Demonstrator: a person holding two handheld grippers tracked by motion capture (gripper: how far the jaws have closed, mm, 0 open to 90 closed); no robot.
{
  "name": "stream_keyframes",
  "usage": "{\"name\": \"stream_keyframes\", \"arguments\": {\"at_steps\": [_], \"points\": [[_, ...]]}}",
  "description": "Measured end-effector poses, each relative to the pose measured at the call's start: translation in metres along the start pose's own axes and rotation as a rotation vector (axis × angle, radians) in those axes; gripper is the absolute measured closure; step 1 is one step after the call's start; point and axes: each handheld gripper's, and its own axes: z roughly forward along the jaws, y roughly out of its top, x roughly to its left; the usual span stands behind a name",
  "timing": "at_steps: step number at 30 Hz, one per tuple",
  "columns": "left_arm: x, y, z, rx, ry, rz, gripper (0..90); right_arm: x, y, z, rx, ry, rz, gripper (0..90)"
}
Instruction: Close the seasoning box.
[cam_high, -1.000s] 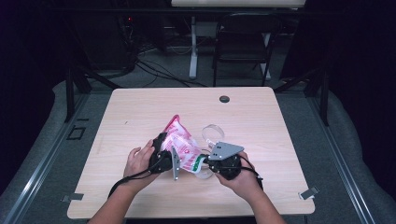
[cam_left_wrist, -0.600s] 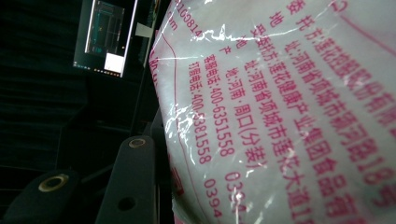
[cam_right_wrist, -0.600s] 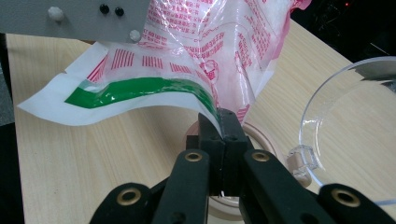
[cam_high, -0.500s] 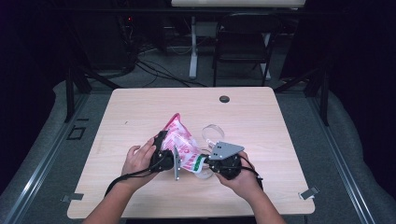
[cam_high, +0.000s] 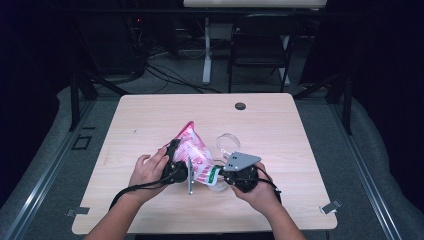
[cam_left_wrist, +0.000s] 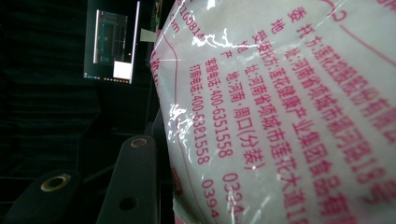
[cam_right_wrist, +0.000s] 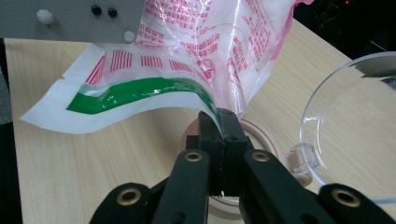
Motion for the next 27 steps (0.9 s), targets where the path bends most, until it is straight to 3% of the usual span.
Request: {"name": "stream_keyframes", "arguments": {"at_steps": [7, 27], "points": [[0.0022, 0.0013, -0.0012, -0.01, 0.03, 0.005, 61.5, -0.0004, 0.0001, -0.0009, 0.001, -0.003, 0.0, 90.0], [0.0091, 0.0044, -0.0046, -0.023, 0.055, 0.025, 63.2, -0.0012, -0.0007, -0.0007, 0.0, 0.0, 0.003, 90.0]]}}
